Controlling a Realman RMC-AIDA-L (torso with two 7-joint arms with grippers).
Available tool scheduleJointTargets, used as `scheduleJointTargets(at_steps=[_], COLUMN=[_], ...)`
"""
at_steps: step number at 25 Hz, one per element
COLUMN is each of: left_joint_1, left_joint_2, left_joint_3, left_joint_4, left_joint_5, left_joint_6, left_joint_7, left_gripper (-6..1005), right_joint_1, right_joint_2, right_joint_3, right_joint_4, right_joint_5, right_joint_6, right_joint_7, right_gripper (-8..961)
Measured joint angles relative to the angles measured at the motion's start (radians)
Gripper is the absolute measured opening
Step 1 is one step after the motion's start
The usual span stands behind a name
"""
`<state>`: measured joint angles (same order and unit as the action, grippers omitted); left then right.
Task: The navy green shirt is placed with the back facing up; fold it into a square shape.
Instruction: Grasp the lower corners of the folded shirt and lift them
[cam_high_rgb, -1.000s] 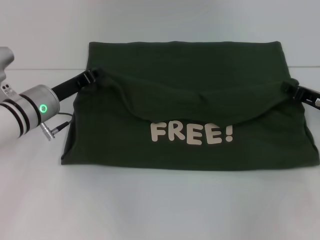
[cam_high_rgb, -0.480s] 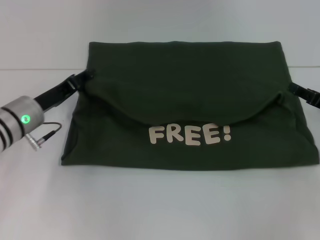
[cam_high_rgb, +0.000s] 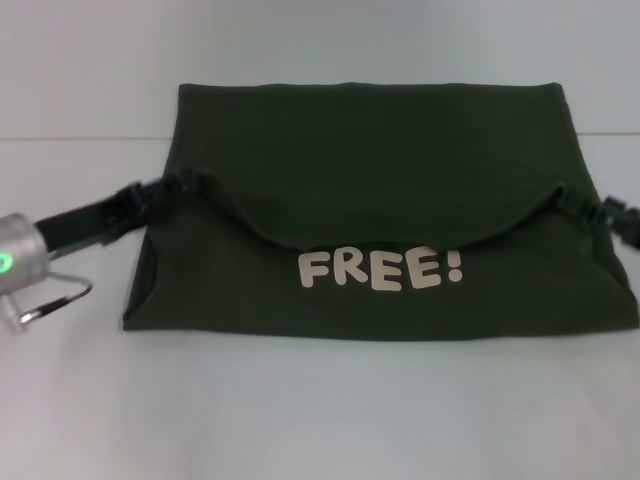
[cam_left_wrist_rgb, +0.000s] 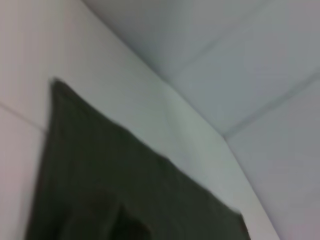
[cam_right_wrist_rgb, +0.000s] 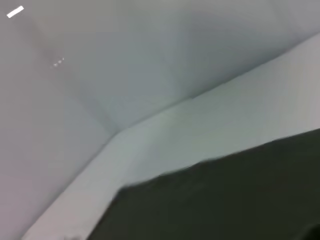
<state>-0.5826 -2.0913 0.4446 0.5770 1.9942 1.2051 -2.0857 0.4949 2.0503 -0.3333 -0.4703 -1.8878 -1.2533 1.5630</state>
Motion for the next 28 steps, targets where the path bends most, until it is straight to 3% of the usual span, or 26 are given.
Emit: scheduleJointTargets(at_steps=[4,10,18,28], left_joint_1=[0.005,-0.021,-0.019,-0.02], left_joint_2=[0.028,0.039,0.039,0.032], left_joint_3=[-0.006,-0.002,0.008,0.042], left_joint_4=[0.103,0.119,0.116,0.113], left_joint_5=[0.216,0.376,0.389,0.414], left_joint_6=[0.124,0.125,0.1,0.06], left_joint_7=[-0.125,-0.148,-0.152,-0.149], left_gripper=[772,765,766,730], right_joint_1=[-0.043,-0.063,-0.071,-0.06], right_joint_2=[-0.022,-0.017,-0.003,0.011], right_joint_3=[-0.083,-0.108,-0.181,-0.22], right_joint_4=[-0.017,-0.017,-0.012,-0.016], right_joint_5=[-0.08,-0.163,-0.21,-0.214], right_joint_6=[-0.2,-0.277,-0.358,-0.357], right_joint_7=[-0.094,-0.189,-0.335,-0.352], right_gripper=[930,928,926,925])
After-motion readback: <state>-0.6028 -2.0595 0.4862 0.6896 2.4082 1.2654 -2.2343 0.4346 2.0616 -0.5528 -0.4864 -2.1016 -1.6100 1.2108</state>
